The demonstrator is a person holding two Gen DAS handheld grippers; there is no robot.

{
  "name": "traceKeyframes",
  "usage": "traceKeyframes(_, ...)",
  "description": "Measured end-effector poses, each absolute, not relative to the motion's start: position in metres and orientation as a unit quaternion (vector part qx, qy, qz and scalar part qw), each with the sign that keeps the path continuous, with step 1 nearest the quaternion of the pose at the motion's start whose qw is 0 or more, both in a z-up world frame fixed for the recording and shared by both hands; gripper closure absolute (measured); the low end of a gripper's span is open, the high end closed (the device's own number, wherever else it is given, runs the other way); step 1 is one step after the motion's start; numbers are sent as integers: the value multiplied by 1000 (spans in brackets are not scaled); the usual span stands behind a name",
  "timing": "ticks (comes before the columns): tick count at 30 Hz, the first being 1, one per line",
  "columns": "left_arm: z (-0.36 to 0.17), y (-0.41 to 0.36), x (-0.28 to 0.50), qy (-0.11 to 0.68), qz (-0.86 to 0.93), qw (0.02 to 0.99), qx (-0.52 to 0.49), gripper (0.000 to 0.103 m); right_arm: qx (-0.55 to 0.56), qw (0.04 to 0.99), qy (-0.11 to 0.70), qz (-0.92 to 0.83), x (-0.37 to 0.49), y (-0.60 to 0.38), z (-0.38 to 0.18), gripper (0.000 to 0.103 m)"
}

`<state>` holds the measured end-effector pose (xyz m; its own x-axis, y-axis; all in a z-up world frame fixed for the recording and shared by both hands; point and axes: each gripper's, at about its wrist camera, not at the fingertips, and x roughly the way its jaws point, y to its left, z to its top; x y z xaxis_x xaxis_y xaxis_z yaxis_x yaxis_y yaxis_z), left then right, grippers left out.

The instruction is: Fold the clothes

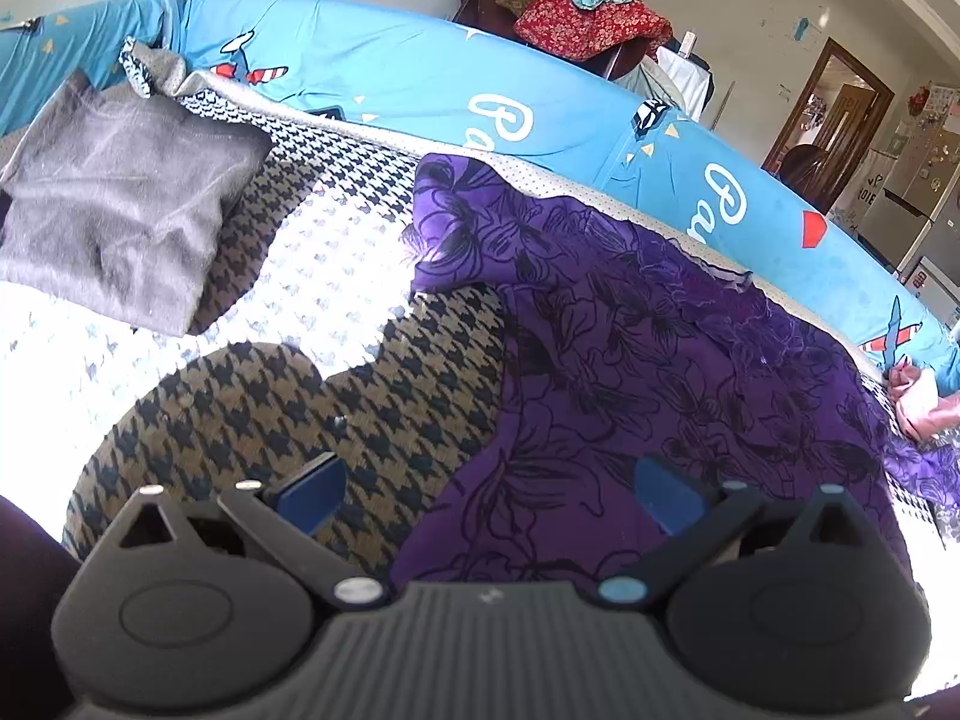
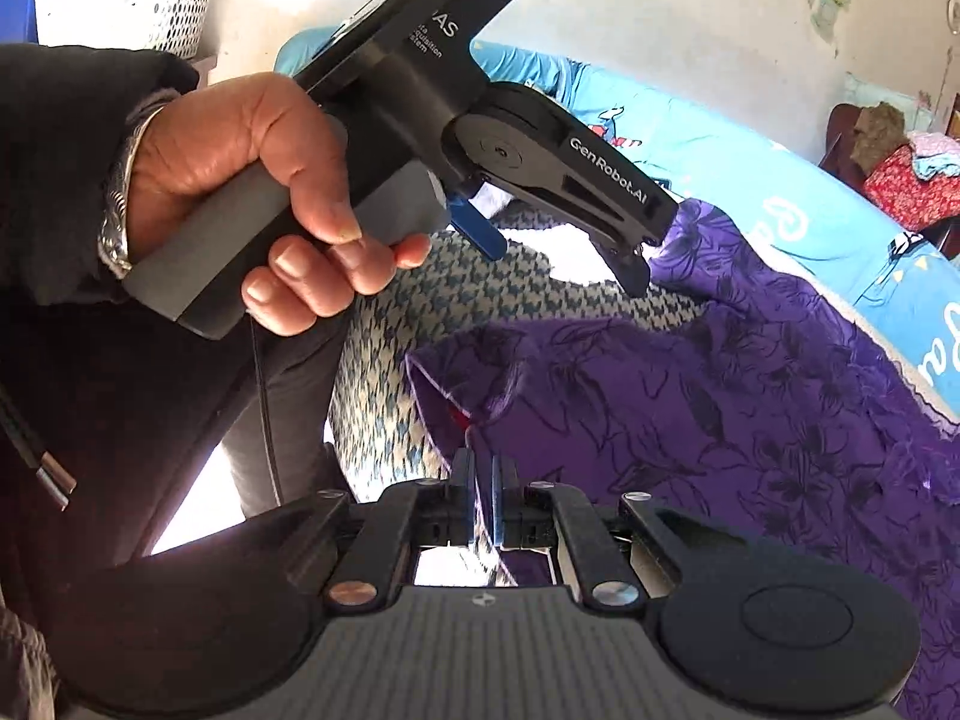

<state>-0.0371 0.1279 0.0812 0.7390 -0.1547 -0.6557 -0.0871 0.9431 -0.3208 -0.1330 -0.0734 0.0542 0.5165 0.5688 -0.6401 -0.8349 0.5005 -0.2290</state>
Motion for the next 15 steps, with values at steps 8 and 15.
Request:
traceKeyframes(8,83,141,-31,362,-19,915,-179,0,-227,851,253,400,-104,-46,44,96)
traceKeyframes(15,87,145,-13,375,-25,908,-186,0,-193,837,301,415,-86,-23,25,83)
